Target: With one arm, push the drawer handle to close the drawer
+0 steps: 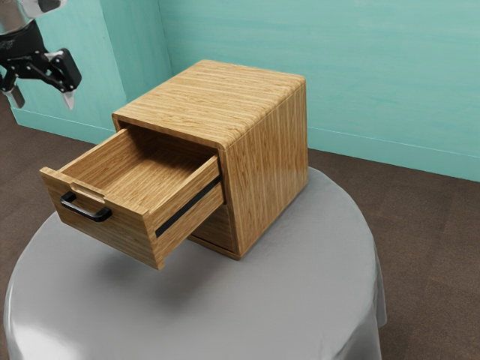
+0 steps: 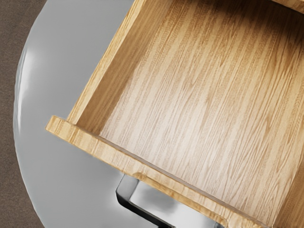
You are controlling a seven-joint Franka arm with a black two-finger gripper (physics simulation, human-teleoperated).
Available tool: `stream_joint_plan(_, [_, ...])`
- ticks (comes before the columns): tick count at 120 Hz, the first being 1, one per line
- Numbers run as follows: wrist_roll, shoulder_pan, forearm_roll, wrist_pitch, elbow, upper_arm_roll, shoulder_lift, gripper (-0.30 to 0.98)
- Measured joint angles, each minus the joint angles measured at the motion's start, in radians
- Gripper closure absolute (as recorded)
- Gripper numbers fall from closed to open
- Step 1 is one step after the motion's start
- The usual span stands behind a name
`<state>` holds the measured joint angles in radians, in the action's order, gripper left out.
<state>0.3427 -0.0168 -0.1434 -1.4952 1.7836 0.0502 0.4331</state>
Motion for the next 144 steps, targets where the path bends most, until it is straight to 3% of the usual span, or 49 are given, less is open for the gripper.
stream_joint_plan(22, [0.001, 0.007, -0.001, -0.039, 0.091, -0.05, 0.081, 0.0])
stream_joint_plan(34, [0.011, 0.017, 0.003, -0.037, 0.225, -0.119, 0.226, 0.02])
stream_joint_plan(54, [0.068, 0.03, 0.007, -0.053, 0.534, -0.137, 0.519, 0.44])
stream_joint_plan(70, [0.11, 0.024, 0.009, -0.072, 0.667, -0.138, 0.642, 0.63])
stream_joint_plan(97, [0.096, 0.025, 0.002, -0.228, 0.798, -0.087, 0.609, 0.74])
stream_joint_plan(126, [0.024, 0.029, -0.008, -0.4, 0.868, -0.082, 0.565, 0.78])
stream_joint_plan(144, [-0.007, 0.032, -0.008, -0.491, 0.875, -0.081, 0.474, 0.78])
